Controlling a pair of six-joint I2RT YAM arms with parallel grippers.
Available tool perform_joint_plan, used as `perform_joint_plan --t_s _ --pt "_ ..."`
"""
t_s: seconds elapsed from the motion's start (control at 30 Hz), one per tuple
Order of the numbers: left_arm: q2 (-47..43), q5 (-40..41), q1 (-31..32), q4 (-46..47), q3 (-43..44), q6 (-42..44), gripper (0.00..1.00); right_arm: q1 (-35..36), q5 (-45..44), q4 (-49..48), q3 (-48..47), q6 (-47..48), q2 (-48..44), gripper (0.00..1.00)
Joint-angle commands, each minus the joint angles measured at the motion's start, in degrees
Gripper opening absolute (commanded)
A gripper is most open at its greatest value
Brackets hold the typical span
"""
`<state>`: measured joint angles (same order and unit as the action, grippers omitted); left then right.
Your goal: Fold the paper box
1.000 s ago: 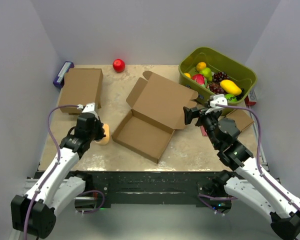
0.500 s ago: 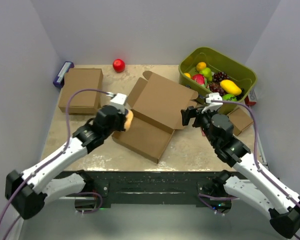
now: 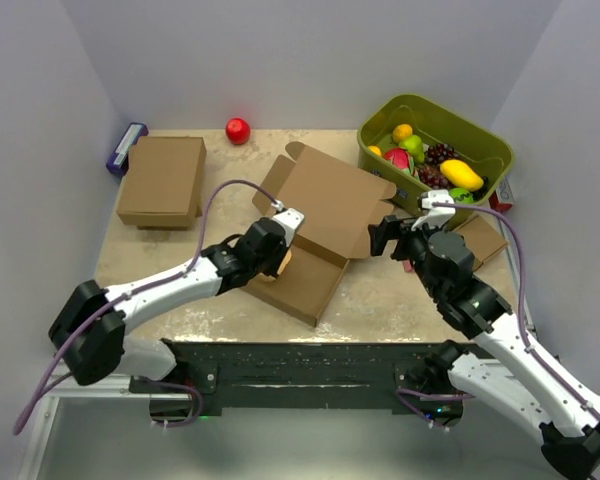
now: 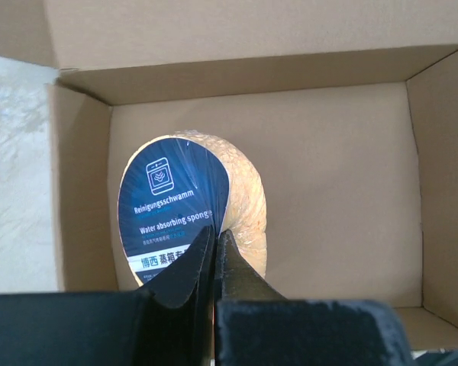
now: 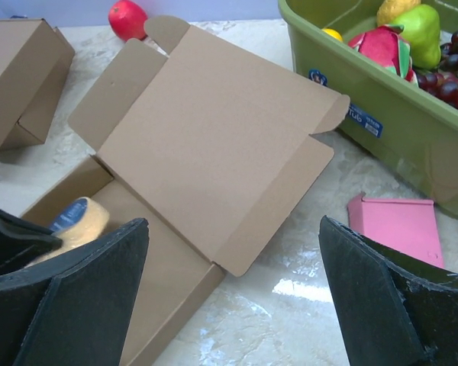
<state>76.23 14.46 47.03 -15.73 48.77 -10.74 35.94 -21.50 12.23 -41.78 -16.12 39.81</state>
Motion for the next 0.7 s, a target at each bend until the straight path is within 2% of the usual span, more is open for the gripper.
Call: perform_joint_plan --t_s 0.0,0.1,0.2,0.23,0.27,0.33,0.37,0.4,0.43,0.5,0.57,0.67 --pt "7.5 -2.8 1.0 1.4 5.4 3.6 0.00 -0.3 0.2 -1.2 -2.0 -2.1 0.9 0.95" --pt "11.8 -3.3 1.8 -0.3 7.8 4.5 0.00 -0.3 0.5 -1.1 -3.2 -2.5 2.8 0.95" --pt "12.2 -4.7 1.8 -0.4 8.7 4.2 0.01 -0.3 1.1 -0.6 -3.9 -3.0 3.3 0.96" --pt "11.7 -4.9 1.8 -0.2 8.7 4.2 0.07 -0.3 1.1 -0.5 -3.8 -3.0 3.2 0.97" --pt "11.1 -4.9 1.8 0.2 8.6 4.5 0.27 -0.3 1.1 -0.2 -3.9 -3.3 2.6 0.98" --pt "9.2 -3.1 1.8 0.3 8.4 4.7 0.49 -0.3 1.1 0.2 -4.0 -3.6 2.2 0.99" --pt "8.5 -2.6 1.8 0.0 8.4 4.8 0.66 -0.3 1.1 0.6 -4.0 -3.6 1.9 0.99" --pt "7.1 -1.8 1.7 -0.1 8.4 4.8 0.73 -0.3 1.2 0.9 -4.2 -3.7 1.8 0.99" --pt "6.2 -1.6 1.7 0.0 8.4 4.8 0.91 -0.3 1.4 1.2 -4.2 -3.8 1.8 0.99" --pt "3.4 -1.1 1.5 0.3 8.4 4.4 0.98 -0.3 1.5 2.5 -4.9 -4.0 1.9 0.99" --pt "1.5 -2.4 0.4 0.3 9.6 3.0 0.99 -0.3 1.3 4.0 -5.9 -4.4 1.9 0.99" --pt "-3.3 -10.0 -6.5 2.4 11.5 0.4 1.00 -0.3 -3.3 7.1 -7.6 -7.4 1.5 0.97"
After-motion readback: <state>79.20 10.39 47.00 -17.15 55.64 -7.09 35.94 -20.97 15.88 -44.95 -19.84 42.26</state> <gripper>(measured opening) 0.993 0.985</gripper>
